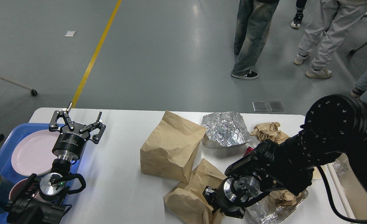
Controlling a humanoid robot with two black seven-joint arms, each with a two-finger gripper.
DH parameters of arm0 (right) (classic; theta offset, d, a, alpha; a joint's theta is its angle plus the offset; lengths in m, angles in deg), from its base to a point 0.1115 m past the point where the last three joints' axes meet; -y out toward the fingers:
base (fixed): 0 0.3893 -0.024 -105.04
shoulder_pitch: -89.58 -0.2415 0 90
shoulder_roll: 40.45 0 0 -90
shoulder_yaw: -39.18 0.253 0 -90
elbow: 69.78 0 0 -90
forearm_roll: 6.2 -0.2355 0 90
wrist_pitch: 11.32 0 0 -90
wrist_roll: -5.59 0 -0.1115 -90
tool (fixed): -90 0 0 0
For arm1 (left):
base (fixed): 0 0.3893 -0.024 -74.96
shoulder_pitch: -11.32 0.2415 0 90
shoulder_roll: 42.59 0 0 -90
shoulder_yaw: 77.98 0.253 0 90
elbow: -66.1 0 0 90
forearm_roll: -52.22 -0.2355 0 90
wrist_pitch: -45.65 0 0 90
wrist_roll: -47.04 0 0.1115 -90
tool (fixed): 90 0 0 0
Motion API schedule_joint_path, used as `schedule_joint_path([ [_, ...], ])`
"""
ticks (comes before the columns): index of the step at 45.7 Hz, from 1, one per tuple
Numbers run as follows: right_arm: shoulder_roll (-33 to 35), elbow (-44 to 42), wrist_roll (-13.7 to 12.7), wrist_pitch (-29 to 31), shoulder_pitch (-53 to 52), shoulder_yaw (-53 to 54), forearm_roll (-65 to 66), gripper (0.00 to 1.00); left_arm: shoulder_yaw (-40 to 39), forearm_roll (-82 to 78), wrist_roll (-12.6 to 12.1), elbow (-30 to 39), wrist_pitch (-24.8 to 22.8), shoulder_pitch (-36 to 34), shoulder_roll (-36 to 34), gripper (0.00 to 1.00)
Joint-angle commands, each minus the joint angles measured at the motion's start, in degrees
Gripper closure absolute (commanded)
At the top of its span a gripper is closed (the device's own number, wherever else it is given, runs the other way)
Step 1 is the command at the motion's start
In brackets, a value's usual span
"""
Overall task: Tidy desktop
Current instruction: 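Lower and grasp the nearer brown paper bag with the right gripper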
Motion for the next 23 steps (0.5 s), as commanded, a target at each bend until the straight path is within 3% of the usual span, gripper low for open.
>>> schedule_joint_path([
  [1, -0.21, -0.06, 0.11, 0.46, -0.22, 0.0, 0.03, 1.0, 0.04, 0.0, 0.0, 0.0, 0.0, 0.0, 0.0, 0.03],
  [12, -0.21, 1.08, 0.11, 1.25, -1.27, 0.44, 0.03, 1.0, 0.04, 0.0, 0.0, 0.0, 0.0, 0.0, 0.0, 0.03],
  [23, 4.44, 10.66, 0.02, 3.89, -10.4, 0.36, -0.15, 1.0, 0.04, 0.0, 0.0, 0.0, 0.0, 0.0, 0.0, 0.03],
])
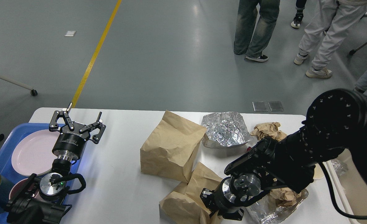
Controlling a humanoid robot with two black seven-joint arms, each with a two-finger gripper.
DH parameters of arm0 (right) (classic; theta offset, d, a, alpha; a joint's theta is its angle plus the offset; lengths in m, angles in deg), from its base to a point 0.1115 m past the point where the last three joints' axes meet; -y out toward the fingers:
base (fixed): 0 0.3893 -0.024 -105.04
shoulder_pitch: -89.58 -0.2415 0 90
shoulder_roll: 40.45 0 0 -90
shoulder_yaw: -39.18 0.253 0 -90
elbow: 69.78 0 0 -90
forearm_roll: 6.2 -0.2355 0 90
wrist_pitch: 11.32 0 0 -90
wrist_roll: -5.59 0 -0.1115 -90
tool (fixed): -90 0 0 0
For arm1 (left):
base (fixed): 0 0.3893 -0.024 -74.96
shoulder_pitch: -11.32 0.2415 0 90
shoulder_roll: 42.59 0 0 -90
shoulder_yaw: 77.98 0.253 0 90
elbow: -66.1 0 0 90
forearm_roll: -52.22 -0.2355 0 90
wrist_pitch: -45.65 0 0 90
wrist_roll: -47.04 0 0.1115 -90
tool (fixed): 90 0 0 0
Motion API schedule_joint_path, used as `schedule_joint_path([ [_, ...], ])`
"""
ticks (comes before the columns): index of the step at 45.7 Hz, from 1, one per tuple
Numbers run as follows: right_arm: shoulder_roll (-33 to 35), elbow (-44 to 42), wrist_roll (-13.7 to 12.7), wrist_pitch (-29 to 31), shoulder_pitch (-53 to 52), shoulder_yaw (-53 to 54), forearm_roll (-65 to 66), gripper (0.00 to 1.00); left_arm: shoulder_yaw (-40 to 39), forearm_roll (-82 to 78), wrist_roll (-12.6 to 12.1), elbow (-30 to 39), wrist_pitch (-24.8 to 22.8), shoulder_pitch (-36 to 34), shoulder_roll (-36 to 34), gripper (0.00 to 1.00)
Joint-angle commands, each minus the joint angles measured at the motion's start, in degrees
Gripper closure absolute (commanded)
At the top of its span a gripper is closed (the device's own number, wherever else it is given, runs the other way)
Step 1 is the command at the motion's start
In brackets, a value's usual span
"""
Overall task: Tidy desktop
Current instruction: 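Lower and grasp the nearer brown paper bag with the right gripper, then lift the brown paper bag and carry it to the white bin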
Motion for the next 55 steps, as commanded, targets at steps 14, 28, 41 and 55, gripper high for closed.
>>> schedule_joint_path([
  [14, 10.66, 17.88, -0.52, 3.66, -25.06, -6.41, -0.28, 1.0, 0.01, 0.0, 0.0, 0.0, 0.0, 0.0, 0.0, 0.03],
  [28, 15.85, 17.88, -0.44, 26.77, -47.3, -17.49, -0.28, 1.0, -0.08, 0.0, 0.0, 0.0, 0.0, 0.0, 0.0, 0.03],
  [41, 15.94, 17.81, 0.09, 28.72, -51.8, -23.56, -0.28, 1.0, -0.08, 0.0, 0.0, 0.0, 0.0, 0.0, 0.0, 0.03],
  [55, 26.91, 6.48, 0.09, 28.46, -45.04, -37.53, 0.95, 1.0, 0.01, 0.0, 0.0, 0.0, 0.0, 0.0, 0.0, 0.03],
])
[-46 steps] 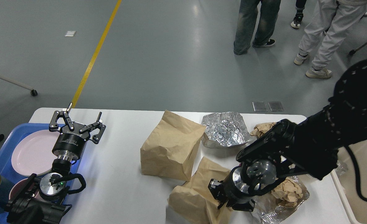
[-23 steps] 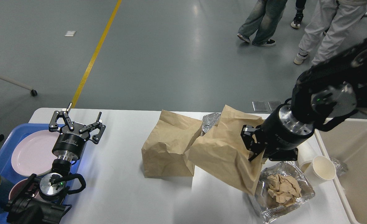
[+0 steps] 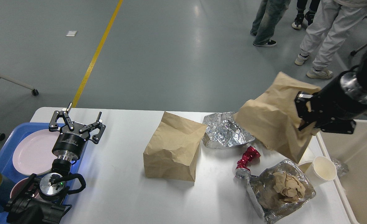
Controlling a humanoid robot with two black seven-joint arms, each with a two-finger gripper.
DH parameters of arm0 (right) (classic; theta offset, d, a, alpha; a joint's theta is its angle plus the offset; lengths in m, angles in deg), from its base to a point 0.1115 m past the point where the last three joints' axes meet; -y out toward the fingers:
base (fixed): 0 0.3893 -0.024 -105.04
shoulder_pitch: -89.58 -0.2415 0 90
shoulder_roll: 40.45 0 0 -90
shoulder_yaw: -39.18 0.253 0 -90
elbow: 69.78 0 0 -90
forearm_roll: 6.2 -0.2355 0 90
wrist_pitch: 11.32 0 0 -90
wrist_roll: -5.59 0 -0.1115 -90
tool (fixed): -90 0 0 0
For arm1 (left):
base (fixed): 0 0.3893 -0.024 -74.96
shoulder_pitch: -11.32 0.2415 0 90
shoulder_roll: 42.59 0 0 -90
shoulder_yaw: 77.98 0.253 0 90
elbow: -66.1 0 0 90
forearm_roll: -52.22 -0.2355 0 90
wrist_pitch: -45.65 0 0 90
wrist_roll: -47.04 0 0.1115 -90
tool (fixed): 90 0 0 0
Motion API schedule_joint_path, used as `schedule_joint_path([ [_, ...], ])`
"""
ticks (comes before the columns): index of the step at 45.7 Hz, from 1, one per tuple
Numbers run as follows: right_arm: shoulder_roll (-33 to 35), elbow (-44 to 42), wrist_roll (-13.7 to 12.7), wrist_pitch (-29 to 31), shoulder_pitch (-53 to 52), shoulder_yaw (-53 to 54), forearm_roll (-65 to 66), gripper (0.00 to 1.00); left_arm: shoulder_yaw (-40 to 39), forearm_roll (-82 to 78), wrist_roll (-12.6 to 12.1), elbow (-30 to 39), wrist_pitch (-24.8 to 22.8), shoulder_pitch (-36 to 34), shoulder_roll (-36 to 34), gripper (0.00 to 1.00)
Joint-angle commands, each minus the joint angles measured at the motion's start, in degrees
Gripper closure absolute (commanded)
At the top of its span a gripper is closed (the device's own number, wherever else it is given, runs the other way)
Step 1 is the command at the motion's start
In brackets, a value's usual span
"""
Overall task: Tidy desktop
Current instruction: 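Lift the brown paper bag and carry it to the white bin, then open the right gripper to drop the bag into the bin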
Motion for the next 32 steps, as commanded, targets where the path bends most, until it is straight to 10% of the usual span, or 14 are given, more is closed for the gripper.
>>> schedule_joint_path([
  [1, 7.47, -7.49, 0.0, 0.0, 5.44, -4.95, 1.57, 1.0, 0.07, 0.0, 0.0, 0.0, 0.01, 0.0, 0.09, 0.03],
  [16, 27.42, -37.81, -0.09, 0.0, 35.57, 0.13, 9.22, 1.0, 0.07, 0.0, 0.0, 0.0, -0.08, 0.0, 0.0, 0.03],
  [32, 28.05, -59.44, 0.0, -14.22, 76.62, 27.02, 9.49, 1.0, -0.02, 0.0, 0.0, 0.0, -0.08, 0.0, 0.0, 0.03],
])
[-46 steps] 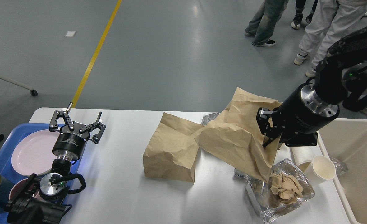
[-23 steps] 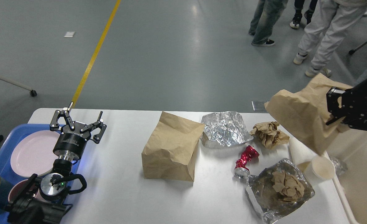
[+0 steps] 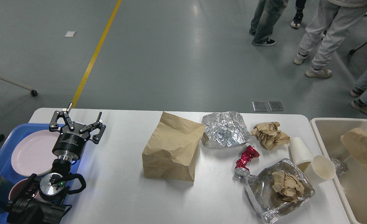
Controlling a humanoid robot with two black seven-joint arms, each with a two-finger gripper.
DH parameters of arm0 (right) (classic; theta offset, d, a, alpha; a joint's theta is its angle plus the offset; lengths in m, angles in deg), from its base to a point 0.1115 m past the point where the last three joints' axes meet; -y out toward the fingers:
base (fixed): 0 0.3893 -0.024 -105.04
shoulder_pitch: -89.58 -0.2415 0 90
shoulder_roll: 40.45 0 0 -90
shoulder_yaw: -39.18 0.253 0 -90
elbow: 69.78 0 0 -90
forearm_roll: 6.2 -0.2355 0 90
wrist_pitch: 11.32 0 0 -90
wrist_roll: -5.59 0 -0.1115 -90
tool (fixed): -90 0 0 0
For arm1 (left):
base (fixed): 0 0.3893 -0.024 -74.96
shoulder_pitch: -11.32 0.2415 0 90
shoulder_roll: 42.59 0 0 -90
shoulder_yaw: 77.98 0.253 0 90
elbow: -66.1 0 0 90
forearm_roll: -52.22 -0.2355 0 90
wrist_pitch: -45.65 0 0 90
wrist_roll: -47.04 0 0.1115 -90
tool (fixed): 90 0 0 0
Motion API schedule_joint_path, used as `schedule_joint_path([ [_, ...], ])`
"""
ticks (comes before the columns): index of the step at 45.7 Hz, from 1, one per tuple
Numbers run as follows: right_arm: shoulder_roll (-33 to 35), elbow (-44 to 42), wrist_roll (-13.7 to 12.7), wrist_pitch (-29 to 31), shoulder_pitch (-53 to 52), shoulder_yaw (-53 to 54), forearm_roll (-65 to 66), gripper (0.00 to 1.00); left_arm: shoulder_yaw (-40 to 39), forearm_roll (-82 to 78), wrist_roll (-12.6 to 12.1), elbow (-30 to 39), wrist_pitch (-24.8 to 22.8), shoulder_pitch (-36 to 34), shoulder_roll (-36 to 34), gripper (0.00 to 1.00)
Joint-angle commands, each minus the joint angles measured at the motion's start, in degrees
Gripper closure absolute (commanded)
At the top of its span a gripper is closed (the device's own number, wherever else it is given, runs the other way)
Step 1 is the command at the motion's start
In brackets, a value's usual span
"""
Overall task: Tidy desktop
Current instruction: 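Open the right gripper to drop the bag into the bin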
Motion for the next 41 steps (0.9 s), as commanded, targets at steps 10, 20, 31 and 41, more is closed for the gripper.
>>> schedule_joint_path([
  [10, -13.62, -20.9, -0.2, -19.63, 32.52, 16.54, 0.07, 1.0, 0.0, 0.0, 0.0, 0.0, 0.0, -0.01, -0.02, 0.03],
  [20, -25.93, -37.53, -0.46, -22.36, 44.57, 19.0, 0.07, 1.0, 0.0, 0.0, 0.0, 0.0, 0.0, -0.01, -0.02, 0.03],
  [31, -26.64, -37.71, -0.55, -23.86, 45.02, 19.0, -0.02, 1.0, 0.0, 0.0, 0.0, 0.0, 0.0, -0.01, 0.07, 0.03],
  [41, -26.47, -37.71, -0.02, -25.88, 44.75, 18.48, 0.15, 0.0, 0.0, 0.0, 0.0, 0.0, 0.0, -0.01, -0.02, 0.03],
])
